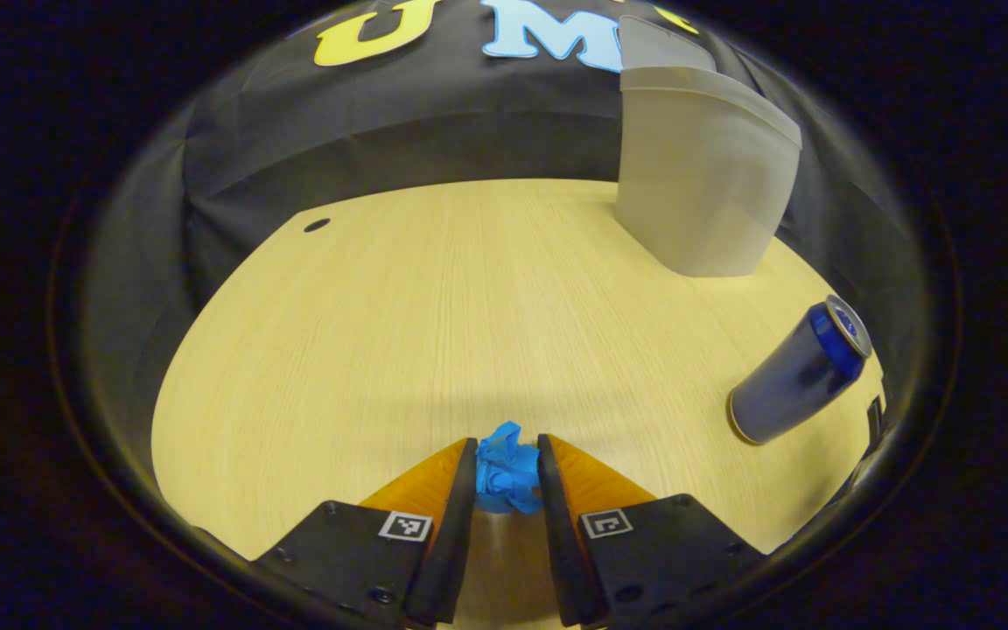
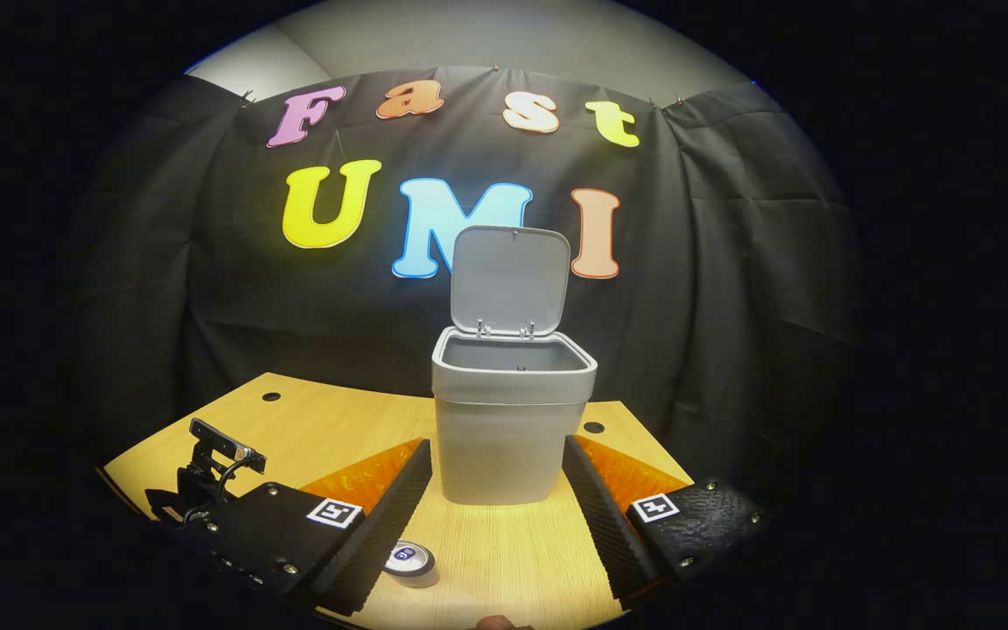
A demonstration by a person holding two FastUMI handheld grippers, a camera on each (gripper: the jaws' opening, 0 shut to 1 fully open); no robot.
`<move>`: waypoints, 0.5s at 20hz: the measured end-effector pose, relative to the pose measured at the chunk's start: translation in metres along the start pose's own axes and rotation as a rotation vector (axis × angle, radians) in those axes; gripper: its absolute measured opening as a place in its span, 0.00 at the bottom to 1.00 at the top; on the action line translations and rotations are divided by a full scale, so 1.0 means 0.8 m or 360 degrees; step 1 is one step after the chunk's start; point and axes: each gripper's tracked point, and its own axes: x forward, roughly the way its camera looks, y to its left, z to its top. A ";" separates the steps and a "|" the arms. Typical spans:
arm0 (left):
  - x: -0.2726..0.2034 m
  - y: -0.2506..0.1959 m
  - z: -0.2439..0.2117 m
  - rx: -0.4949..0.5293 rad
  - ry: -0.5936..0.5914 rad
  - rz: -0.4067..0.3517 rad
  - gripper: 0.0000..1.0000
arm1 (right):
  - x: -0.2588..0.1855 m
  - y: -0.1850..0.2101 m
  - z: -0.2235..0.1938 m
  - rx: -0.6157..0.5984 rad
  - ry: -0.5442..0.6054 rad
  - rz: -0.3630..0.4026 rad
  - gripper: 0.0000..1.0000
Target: Press the lid of the desktop garbage bin to open it, pick up the crumpled paper on the desktop and throw it into the bin, then pick up the pop can on the desktop and drop it into the bin, and finally close the garbage bin lid.
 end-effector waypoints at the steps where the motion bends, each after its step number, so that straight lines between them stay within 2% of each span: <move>1: -0.001 0.001 0.003 -0.0011 -0.0017 0.0002 0.49 | -0.001 -0.001 -0.002 0.0002 0.0000 0.0003 0.96; 3: -0.004 -0.007 0.005 -0.0065 -0.0022 -0.0043 0.37 | 0.000 -0.004 -0.003 0.0019 0.0000 0.0011 0.96; 5: -0.012 -0.008 0.017 -0.0079 -0.0088 -0.0046 0.31 | 0.000 -0.008 -0.005 0.0034 -0.0001 0.0011 0.96; 10: -0.051 -0.024 0.075 -0.0044 -0.0290 -0.0088 0.29 | 0.001 -0.024 -0.002 0.0080 -0.0031 -0.0004 0.96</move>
